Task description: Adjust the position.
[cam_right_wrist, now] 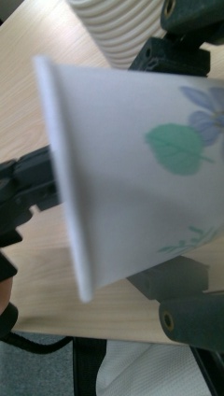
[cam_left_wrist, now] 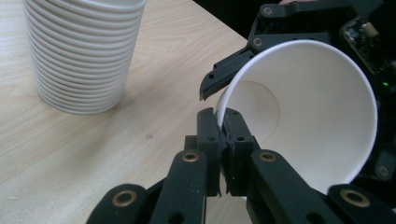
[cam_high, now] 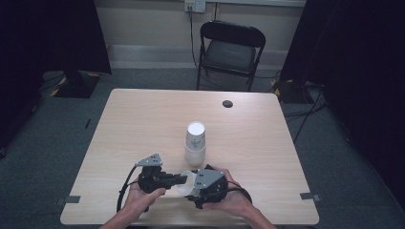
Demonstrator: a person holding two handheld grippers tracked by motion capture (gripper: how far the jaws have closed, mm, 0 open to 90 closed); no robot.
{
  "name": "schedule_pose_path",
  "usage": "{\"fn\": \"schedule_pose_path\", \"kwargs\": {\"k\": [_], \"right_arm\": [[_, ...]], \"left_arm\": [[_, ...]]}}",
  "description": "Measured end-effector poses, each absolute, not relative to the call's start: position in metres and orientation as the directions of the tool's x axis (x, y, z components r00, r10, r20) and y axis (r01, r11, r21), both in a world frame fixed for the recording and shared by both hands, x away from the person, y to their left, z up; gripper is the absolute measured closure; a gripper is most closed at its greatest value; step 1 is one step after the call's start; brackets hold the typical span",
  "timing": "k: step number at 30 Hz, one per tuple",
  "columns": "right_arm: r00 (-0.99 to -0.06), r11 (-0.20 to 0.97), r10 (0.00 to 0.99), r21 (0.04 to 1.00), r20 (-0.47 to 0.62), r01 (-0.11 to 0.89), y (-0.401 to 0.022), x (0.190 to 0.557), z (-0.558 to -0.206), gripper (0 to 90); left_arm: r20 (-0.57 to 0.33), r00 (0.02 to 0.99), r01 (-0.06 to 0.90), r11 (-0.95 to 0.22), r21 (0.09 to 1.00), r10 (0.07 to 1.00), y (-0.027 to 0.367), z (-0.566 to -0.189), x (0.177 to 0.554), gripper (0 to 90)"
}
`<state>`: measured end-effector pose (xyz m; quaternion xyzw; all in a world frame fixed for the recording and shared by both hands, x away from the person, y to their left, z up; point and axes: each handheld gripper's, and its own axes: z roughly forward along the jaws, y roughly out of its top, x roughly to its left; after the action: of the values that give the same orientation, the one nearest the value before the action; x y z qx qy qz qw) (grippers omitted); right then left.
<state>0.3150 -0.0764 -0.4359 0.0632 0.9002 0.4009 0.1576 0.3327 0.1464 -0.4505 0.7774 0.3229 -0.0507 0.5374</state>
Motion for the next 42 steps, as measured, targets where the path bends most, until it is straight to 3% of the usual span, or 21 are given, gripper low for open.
{"fn": "schedule_pose_path", "kwargs": {"k": [32, 42], "right_arm": [[-0.931, 0.733, 0.162, 0.672, -0.326, -0.108, -0.064, 0.307, -0.435, 23.2], [-0.932, 0.736, 0.161, 0.669, -0.325, -0.106, -0.065, 0.308, -0.436, 27.1]], "left_arm": [[-0.414, 0.775, 0.579, -0.274, 0.768, 0.477, 0.141, -0.454, 0.335, 88.5], [-0.411, 0.775, 0.577, -0.272, 0.77, 0.48, 0.142, -0.455, 0.335, 88.1]]}}
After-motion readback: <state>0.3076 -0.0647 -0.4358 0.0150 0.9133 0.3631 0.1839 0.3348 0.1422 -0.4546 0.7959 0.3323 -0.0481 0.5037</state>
